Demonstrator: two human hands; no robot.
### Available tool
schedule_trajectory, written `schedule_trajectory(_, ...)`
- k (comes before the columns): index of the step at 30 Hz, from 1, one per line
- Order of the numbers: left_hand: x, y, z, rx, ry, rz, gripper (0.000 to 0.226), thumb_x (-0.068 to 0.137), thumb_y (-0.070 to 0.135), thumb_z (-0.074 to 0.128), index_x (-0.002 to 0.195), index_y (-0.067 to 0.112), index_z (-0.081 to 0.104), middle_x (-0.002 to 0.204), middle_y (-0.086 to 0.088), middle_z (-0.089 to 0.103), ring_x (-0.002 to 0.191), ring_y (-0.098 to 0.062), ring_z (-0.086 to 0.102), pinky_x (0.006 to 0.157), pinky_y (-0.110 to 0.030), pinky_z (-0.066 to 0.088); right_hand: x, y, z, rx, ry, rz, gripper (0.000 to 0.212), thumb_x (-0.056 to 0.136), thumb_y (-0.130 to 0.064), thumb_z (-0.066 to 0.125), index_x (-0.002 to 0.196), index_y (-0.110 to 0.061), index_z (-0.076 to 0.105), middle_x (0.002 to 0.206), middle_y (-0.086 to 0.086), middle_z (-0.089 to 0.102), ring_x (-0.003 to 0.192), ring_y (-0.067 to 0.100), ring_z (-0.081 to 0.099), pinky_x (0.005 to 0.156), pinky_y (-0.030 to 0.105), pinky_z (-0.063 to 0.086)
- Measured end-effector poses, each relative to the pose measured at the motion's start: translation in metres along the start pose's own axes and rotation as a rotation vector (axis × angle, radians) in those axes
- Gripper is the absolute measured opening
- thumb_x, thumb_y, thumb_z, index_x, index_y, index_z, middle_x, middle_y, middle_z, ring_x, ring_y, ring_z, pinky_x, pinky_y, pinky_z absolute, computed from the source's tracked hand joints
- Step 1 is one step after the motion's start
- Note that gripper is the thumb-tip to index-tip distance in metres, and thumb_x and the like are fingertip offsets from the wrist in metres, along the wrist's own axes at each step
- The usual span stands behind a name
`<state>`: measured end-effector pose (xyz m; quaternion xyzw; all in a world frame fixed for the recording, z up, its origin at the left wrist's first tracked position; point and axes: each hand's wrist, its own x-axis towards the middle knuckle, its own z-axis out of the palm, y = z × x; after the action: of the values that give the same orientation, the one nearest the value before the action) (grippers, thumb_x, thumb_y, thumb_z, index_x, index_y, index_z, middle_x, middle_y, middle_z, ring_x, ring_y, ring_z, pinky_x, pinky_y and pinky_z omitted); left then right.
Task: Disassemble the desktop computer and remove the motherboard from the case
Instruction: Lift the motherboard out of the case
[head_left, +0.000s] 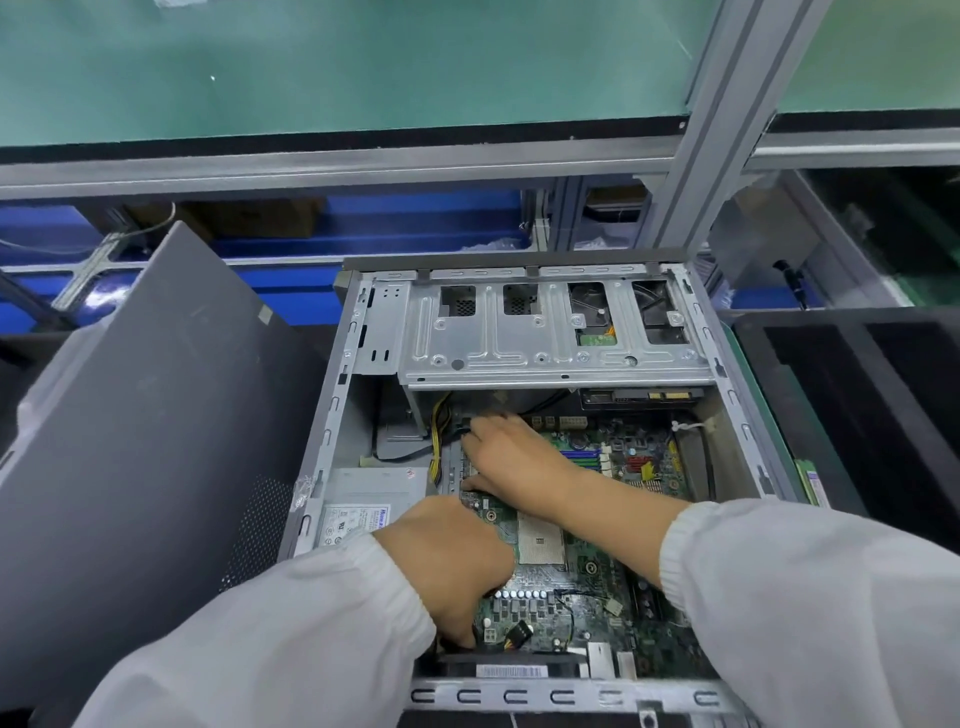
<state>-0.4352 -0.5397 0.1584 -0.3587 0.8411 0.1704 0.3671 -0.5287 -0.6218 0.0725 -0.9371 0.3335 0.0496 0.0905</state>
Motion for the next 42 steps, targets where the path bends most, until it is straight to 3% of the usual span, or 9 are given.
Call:
schedule_trajectory(8,0.002,0.001,-0.001,0.016,-0.009,-0.003,0.023,0.082,0.037,0.067,0.083,0.017,0.057,0.070,0.002,0.050,0.071,-0.023,0.053,0.064,-0.031,0.045,0.004,-0.009,-0.003,-0.095,-0.052,0.021,0.043,0.093,-0.034,0.055,0.119,-0.001,0.050,0.117,0.014,0.050,0.109,0.030,0.048,0.091,0.037,0.035)
schedule_trajectory(12,0.001,0.001,0.000,-0.032,-0.016,-0.031,0.029,0.082,0.039,0.067,0.093,0.013,0.065,0.081,0.000,0.061,0.075,-0.023,0.057,0.066,-0.032,0.048,-0.026,0.006,-0.014,-0.136,-0.045,0.232,0.045,0.087,-0.019,0.062,0.124,-0.004,0.040,0.120,0.012,0.049,0.110,0.028,0.048,0.087,0.034,0.038)
schedule_trajectory(17,0.029,-0.013,-0.017,-0.101,0.139,-0.249,0.011,0.090,0.016,0.059,0.097,0.008,0.061,0.077,0.000,0.053,0.066,-0.016,0.048,0.062,-0.030,0.041,-0.065,0.047,-0.030,-0.217,-0.484,0.564,0.044,0.088,-0.010,0.058,0.129,-0.003,0.042,0.128,0.012,0.052,0.117,0.029,0.051,0.087,0.036,0.045)
schedule_trajectory(20,0.050,-0.030,-0.028,-0.026,0.255,-0.462,0.017,0.090,0.004,0.052,0.100,0.014,0.061,0.079,0.003,0.050,0.075,-0.017,0.053,0.063,-0.028,0.036,-0.057,0.052,-0.030,-0.173,-0.512,0.556,0.037,0.090,-0.001,0.052,0.126,-0.003,0.050,0.126,0.011,0.054,0.111,0.030,0.057,0.075,0.034,0.046)
schedule_trajectory(22,0.060,-0.040,-0.026,-0.055,0.186,-0.520,0.022,0.089,0.004,0.054,0.107,0.013,0.064,0.077,0.004,0.051,0.081,-0.018,0.057,0.060,-0.027,0.038,-0.053,0.053,-0.030,-0.174,-0.508,0.544,0.033,0.089,0.003,0.051,0.121,-0.004,0.055,0.119,0.009,0.058,0.103,0.028,0.060,0.068,0.031,0.044)
schedule_trajectory(25,0.069,-0.051,-0.020,-0.155,0.076,-0.487,0.023,0.089,0.008,0.059,0.111,0.008,0.063,0.104,-0.002,0.064,0.098,-0.022,0.063,0.069,-0.030,0.043,-0.052,0.052,-0.026,-0.261,-0.537,0.456,0.030,0.089,0.002,0.053,0.119,-0.005,0.055,0.118,0.008,0.058,0.103,0.027,0.060,0.067,0.033,0.044)
schedule_trajectory(29,0.071,-0.053,-0.023,-0.106,0.078,-0.477,0.001,0.088,0.009,0.062,0.088,0.008,0.062,0.069,0.003,0.048,0.067,-0.014,0.053,0.062,-0.026,0.040,-0.054,0.055,-0.035,-0.333,-0.563,0.328,0.027,0.095,-0.016,0.055,0.120,-0.008,0.054,0.116,0.006,0.056,0.102,0.026,0.059,0.067,0.033,0.045)
schedule_trajectory(31,0.073,-0.052,-0.022,-0.043,0.100,-0.492,0.020,0.086,0.008,0.063,0.070,0.012,0.051,0.063,0.004,0.041,0.054,-0.010,0.041,0.052,-0.024,0.036,-0.055,0.058,-0.043,-0.317,-0.554,0.279,0.028,0.094,-0.026,0.057,0.114,-0.008,0.057,0.110,0.005,0.057,0.096,0.023,0.061,0.064,0.032,0.046)
schedule_trajectory(42,0.075,-0.049,-0.016,0.046,0.182,-0.553,0.017,0.084,0.001,0.055,0.090,0.014,0.065,0.068,0.006,0.048,0.073,-0.018,0.054,0.075,-0.028,0.052,-0.058,0.063,-0.029,-0.341,-0.469,0.308,0.036,0.095,-0.021,0.056,0.126,-0.005,0.050,0.120,0.010,0.056,0.106,0.028,0.059,0.074,0.036,0.048)
